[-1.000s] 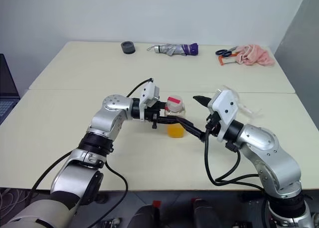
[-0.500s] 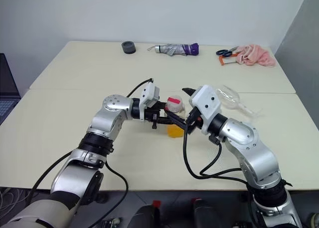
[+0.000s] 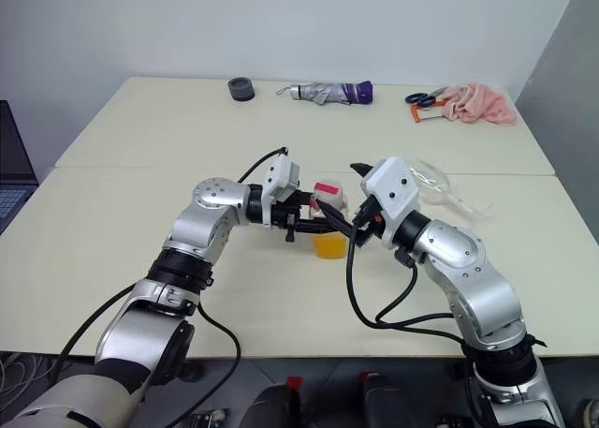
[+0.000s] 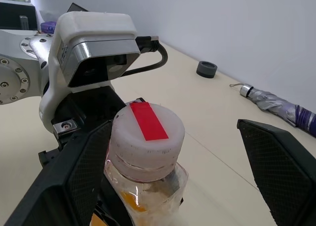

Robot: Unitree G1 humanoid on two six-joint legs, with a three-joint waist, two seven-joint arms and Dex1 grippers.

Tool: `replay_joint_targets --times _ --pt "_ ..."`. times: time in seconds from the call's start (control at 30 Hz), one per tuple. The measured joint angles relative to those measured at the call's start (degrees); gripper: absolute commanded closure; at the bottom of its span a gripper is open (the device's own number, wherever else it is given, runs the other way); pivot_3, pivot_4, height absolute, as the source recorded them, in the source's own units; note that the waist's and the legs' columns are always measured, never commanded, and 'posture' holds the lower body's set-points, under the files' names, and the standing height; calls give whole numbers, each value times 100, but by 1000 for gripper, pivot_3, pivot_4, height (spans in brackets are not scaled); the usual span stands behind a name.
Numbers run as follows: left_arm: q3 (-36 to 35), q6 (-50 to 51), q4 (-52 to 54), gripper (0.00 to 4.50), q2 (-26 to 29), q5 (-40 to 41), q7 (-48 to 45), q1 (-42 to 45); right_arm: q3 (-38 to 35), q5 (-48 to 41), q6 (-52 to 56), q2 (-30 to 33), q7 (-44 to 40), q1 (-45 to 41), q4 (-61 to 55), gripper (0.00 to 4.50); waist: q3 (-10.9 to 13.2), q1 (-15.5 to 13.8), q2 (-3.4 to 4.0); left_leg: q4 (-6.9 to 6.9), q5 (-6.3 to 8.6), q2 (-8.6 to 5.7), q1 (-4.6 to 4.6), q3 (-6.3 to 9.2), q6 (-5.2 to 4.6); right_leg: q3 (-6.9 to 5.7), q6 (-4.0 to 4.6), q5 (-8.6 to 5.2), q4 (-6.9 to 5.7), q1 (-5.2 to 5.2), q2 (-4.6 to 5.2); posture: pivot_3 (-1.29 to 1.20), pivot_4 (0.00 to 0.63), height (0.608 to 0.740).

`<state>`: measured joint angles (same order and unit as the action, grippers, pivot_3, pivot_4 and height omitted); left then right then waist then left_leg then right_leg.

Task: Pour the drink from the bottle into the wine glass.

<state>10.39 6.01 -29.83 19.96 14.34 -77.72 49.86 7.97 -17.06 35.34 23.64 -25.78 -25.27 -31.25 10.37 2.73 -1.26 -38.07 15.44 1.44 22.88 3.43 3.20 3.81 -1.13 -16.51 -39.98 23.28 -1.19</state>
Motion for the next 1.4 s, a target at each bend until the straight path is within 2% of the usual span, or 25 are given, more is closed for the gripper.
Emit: replay_joint_targets --times 0.8,1.03,1.23,1.4 --pt "-1 4 0 2701 8 0 -32 0 -289 -467 280 65 -45 163 -187 191 0 0 0 0 0 0 0 0 0 0 0 0 0 0 0 0 150 740" --pt "-1 4 0 2701 7 0 -33 -1 -508 -951 431 75 -183 168 -345 191 0 -1 0 0 0 0 0 0 0 0 0 0 0 0 0 0 150 740" --pt "-5 4 0 2701 7 4 -33 -1 -789 -1529 671 432 -540 205 -464 191 0 -2 0 0 0 -1 0 0 0 0 0 0 0 0 0 0 150 740" --pt "-5 7 1 2701 1 6 -37 -1 -728 -1588 756 479 -637 16 -275 191 0 14 0 0 0 0 -2 -1 0 1 0 0 -1 0 -2 0 150 740"
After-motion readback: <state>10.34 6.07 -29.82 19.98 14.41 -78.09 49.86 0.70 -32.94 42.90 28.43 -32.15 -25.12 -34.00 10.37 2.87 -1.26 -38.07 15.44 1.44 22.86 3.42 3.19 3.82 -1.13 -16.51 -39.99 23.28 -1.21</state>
